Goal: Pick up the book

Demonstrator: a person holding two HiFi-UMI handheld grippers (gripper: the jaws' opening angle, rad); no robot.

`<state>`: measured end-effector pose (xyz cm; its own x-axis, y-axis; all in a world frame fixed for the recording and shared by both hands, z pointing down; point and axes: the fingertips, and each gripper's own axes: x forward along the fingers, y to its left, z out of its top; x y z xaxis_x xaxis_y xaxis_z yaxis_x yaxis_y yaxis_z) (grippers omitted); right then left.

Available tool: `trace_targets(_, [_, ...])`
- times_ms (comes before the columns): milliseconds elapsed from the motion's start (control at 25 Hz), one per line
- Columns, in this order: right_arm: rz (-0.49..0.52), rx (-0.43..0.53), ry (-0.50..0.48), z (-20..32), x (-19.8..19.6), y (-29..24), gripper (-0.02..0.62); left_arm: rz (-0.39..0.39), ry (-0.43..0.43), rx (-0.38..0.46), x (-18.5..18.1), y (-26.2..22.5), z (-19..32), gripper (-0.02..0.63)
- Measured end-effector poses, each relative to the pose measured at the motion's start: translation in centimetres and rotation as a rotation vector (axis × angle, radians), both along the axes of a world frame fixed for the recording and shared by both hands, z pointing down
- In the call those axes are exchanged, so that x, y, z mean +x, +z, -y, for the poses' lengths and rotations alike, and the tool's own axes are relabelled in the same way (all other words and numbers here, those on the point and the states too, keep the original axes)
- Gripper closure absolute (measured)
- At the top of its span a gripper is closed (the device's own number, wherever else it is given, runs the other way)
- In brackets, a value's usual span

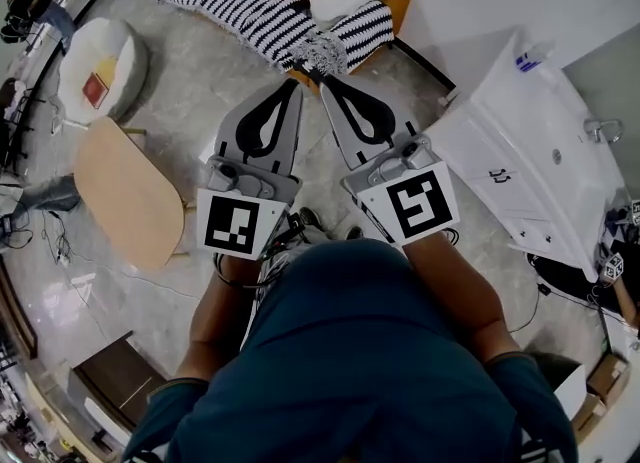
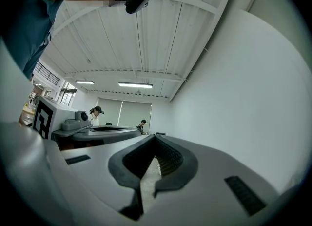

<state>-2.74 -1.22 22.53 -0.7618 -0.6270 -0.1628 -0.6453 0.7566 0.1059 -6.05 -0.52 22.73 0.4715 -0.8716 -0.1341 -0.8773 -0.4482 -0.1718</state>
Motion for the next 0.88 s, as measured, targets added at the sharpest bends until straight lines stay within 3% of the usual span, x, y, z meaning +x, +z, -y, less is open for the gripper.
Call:
trace_targets(520, [-0.023, 0.014, 0.039, 7.7, -7.2, 0.1, 0.581, -0.023, 0.031, 0.019, -7.7, -0.1, 7.8, 0.603])
trace_targets(880, [-0.037, 0.014, 0.003, 14.5, -7.2, 0.8, 0.581, -0.046, -0.01, 0.023, -7.8, 0.4, 14.6, 0.603])
